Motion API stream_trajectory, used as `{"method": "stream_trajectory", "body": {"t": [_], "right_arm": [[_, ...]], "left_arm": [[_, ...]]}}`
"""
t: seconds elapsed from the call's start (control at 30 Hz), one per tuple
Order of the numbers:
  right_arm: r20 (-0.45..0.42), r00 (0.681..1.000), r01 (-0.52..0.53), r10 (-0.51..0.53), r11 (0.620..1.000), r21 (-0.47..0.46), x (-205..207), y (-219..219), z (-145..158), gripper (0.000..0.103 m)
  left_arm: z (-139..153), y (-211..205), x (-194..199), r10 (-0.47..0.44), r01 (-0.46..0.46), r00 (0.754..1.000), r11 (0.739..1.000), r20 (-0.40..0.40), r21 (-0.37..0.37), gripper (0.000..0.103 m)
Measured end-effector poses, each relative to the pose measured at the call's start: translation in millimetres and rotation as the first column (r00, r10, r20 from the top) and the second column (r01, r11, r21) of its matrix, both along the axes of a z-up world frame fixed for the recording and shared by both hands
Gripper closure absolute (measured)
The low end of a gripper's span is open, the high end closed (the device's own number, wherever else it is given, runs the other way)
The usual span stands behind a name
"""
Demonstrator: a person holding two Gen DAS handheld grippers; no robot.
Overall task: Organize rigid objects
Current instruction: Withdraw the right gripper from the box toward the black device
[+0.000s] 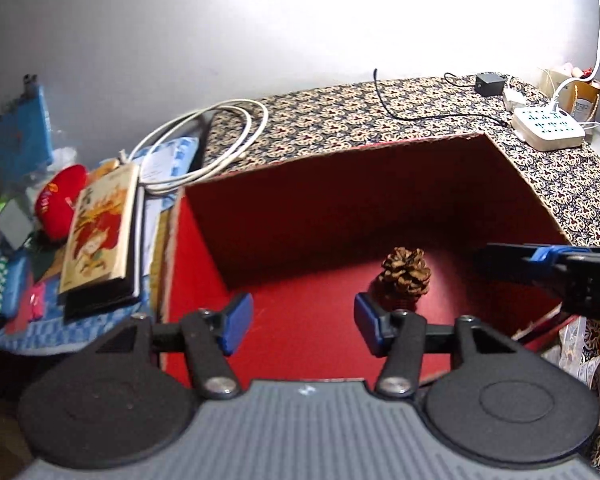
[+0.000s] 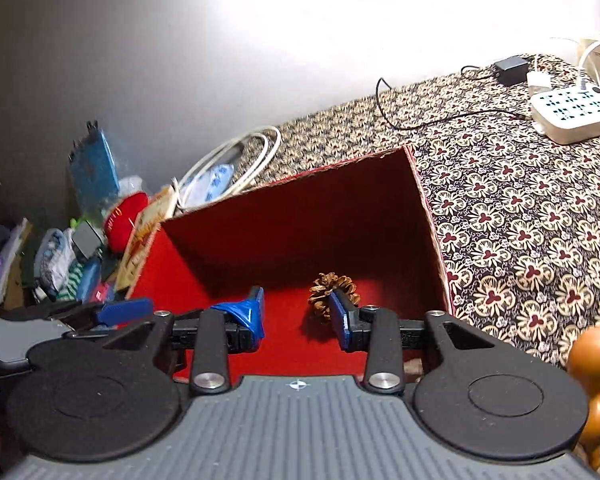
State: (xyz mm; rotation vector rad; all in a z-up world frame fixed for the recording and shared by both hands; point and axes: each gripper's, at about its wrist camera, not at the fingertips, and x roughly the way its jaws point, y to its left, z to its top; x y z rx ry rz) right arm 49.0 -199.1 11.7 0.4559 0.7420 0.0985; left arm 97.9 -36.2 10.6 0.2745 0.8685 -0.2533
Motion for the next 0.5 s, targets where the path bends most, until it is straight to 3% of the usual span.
{"method": "stream_trajectory", "body": {"t": [0.17,0.3,0.5], "right_arm": [[0.061,0.998,0.019,-0.019,1.000,-0.005,-28,5,3,0.084],[0.105,0.994,0.006,-0.006,1.000,-0.003,-48,12,5,0.084],[0.099,0.995,-0.030,0.031,0.999,-0.017,-65,23,1,0.083]], "left_arm": [[6,7,-26,0.057,-0.058,0.997,0.998,0.042,0.025,0.042],[6,17,-40,0.095,-0.096,0.995,0.995,0.029,0.026,0.042],[2,25,-63,0.115,-0.117,0.993,0.992,0.025,0.052,0.041]]}}
